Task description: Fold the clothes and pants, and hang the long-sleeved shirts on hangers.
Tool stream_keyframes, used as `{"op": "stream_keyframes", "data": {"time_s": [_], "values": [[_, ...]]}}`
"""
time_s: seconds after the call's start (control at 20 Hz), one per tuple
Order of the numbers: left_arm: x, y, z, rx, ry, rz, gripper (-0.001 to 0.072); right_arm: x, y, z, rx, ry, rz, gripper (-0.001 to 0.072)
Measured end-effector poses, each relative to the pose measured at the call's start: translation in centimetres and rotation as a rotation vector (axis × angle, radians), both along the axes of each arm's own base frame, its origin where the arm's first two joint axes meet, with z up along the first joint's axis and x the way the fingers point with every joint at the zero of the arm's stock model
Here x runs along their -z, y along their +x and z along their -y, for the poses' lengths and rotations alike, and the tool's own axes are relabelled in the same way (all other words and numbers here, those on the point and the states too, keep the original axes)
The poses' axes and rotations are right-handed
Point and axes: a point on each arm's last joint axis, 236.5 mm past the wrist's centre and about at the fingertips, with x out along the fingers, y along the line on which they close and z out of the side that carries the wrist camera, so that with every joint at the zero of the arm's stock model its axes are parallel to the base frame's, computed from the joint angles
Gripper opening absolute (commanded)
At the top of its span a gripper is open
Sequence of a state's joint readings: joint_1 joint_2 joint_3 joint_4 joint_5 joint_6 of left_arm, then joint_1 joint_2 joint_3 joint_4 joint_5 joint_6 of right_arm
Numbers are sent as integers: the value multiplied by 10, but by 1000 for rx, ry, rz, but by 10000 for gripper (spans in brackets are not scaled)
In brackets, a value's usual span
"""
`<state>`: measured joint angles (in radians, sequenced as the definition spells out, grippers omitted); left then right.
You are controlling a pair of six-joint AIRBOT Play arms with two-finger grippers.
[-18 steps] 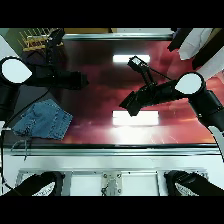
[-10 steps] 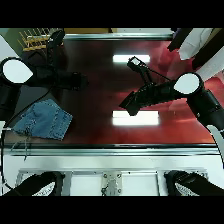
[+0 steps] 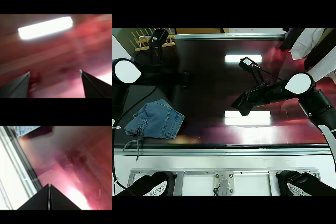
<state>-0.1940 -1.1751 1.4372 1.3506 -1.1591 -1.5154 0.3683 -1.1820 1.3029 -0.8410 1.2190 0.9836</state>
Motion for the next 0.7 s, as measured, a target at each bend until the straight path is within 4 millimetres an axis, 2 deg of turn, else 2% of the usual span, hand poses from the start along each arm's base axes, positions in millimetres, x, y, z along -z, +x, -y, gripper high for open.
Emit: {"op": "stream_keyframes", "data": {"time_s": [0.15,0.3,0.5,0.65,0.7], "values": [[45,5,-71,-159,132,-73,712,0,0,0,0,0,0,46],[110,0,-122,-275,190,-184,711,0,0,0,0,0,0,46],[193,-6,-148,-333,228,-325,712,0,0,0,0,0,0,45],[235,-8,-156,-350,244,-403,711,0,0,0,0,0,0,46],[246,-9,-157,-352,248,-429,643,0,0,0,0,0,0,46]]}}
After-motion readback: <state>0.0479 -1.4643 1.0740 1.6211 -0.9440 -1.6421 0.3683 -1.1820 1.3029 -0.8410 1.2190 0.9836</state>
